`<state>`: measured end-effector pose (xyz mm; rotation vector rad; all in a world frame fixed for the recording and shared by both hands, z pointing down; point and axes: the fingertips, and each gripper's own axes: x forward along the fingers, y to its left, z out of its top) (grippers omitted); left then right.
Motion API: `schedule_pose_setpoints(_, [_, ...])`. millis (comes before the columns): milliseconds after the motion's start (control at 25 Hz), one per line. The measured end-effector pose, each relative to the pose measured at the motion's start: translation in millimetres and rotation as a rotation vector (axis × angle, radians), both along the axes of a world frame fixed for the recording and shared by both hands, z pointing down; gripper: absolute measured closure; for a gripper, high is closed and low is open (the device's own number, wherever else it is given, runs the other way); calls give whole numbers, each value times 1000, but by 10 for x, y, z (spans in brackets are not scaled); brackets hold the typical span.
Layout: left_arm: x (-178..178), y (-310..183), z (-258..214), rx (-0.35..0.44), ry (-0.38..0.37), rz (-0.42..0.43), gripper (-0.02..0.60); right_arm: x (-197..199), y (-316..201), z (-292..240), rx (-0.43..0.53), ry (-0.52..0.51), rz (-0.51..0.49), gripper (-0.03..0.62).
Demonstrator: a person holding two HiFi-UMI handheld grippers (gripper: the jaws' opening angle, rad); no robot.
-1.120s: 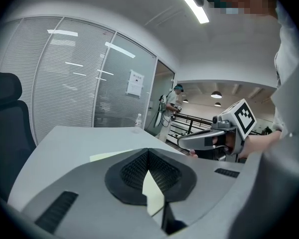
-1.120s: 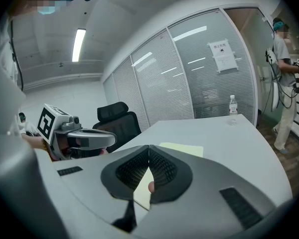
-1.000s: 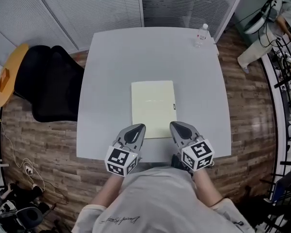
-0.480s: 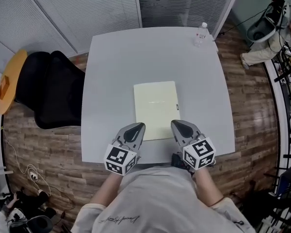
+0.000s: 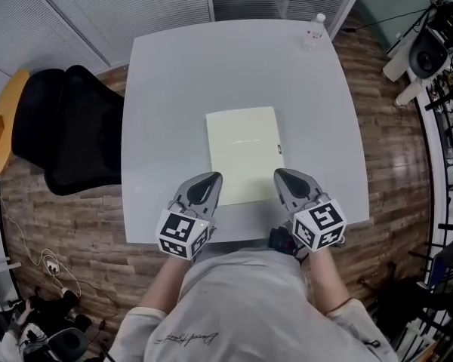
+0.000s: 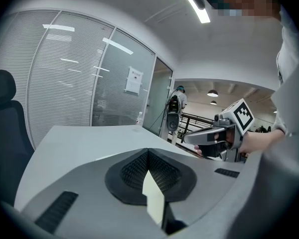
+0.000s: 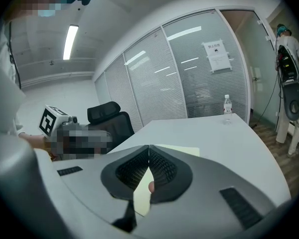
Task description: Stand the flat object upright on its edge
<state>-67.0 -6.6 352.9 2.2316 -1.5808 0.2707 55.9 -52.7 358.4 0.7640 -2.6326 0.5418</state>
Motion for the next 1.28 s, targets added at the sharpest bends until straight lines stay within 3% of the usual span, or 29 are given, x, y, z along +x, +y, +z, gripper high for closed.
schedule_pose_setpoints(1280, [-163,-63,481,-124,20,-49,569,301,-298,390,-75,78,38,569])
